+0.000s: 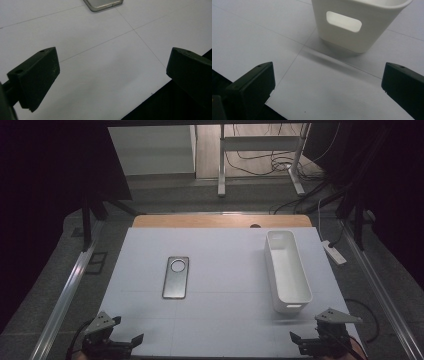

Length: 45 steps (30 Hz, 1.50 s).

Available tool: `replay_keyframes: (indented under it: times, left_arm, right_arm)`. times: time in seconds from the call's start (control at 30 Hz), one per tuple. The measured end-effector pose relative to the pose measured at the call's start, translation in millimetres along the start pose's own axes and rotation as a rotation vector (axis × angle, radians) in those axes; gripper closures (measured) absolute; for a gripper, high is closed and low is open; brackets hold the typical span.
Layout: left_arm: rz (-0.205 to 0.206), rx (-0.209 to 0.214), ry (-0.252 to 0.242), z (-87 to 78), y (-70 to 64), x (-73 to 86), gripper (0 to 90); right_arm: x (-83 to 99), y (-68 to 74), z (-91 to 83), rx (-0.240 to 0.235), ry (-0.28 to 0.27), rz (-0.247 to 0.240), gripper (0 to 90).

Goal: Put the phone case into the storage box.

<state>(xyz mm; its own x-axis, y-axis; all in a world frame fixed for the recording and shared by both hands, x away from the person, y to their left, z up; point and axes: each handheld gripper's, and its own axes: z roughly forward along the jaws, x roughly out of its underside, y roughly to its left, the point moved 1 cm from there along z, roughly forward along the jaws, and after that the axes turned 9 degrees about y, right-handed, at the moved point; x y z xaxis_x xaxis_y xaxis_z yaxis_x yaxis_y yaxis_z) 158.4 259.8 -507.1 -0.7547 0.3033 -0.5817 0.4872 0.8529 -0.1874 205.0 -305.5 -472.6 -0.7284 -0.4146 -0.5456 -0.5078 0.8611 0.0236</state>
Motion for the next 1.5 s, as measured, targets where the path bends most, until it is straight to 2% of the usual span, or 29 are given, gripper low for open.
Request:
replay_keyframes:
  times: [0.27,0.57,0.97,1.2,1.5]
  left_arm:
    - [-0.004,-0.006,0.003,0.4,-0.1,-0.6,0.0]
    - [-0.024,0.013,0.008,1.7,2.6,-3.0,0.0]
    - [-0.029,0.006,0.024,5.6,5.8,-12.3,0.0]
    - [-0.045,0.007,0.024,6.9,8.2,-17.7,0.0]
    - [-0.022,0.009,0.034,11.9,10.0,-29.4,0.0]
  right_arm:
    - [0.1,0.6,0.2,0.005,0.003,-0.003,0.0]
    - [0.0,0.8,0.5,0.006,0.008,-0.003,0.0]
    - [0.1,0.8,0.5,0.005,0.005,-0.003,0.0]
    - [-0.2,0.7,0.7,0.005,0.005,-0.004,0.0]
    - [-0.1,0.5,0.4,0.004,0.001,-0.001,0.0]
